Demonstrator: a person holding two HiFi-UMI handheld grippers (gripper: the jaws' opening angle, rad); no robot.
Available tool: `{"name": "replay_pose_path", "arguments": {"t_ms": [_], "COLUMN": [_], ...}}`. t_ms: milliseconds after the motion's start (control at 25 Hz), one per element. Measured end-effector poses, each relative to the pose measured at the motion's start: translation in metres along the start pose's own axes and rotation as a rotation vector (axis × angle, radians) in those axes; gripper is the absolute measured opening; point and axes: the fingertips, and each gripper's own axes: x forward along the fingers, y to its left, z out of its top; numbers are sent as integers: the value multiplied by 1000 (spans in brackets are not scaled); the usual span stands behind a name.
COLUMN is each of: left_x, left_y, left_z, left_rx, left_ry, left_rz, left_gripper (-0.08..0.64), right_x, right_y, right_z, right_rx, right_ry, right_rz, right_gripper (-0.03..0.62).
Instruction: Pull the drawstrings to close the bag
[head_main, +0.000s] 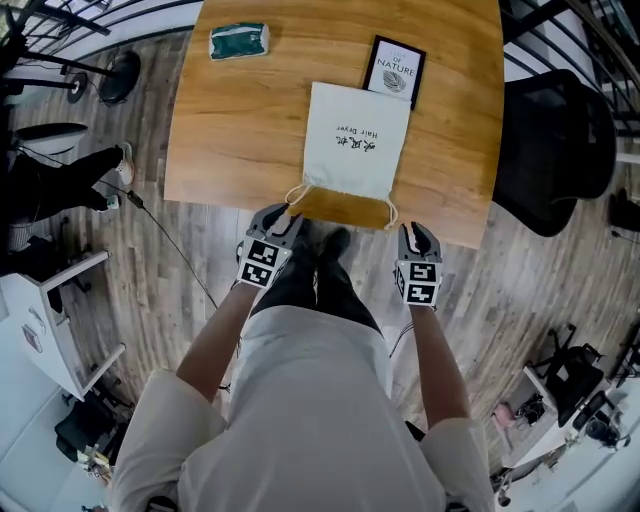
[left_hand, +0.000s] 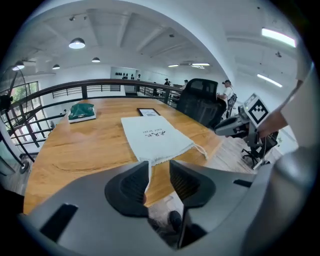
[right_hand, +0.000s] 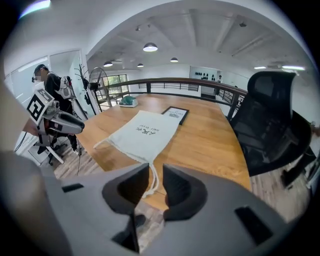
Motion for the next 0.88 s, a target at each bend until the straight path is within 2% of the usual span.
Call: {"name": "replay_pose_path", "arguments": {"t_ms": [320, 640, 880], "left_x": [51, 83, 90], "left_y": [22, 22, 26], "left_z": [-30, -42, -47], "left_rx": [70, 47, 35], "left_ry": [105, 186, 214], "left_rz": [42, 12, 44], "left_gripper": [155, 189, 195], "right_x": [49, 85, 97], "right_y": [-3, -10, -7], "right_z": [-24, -49, -52], "right_rx": [30, 23, 3], "right_ry": [93, 189, 216], "right_rz": [-6, -1, 20], "right_gripper": [77, 77, 77]}}
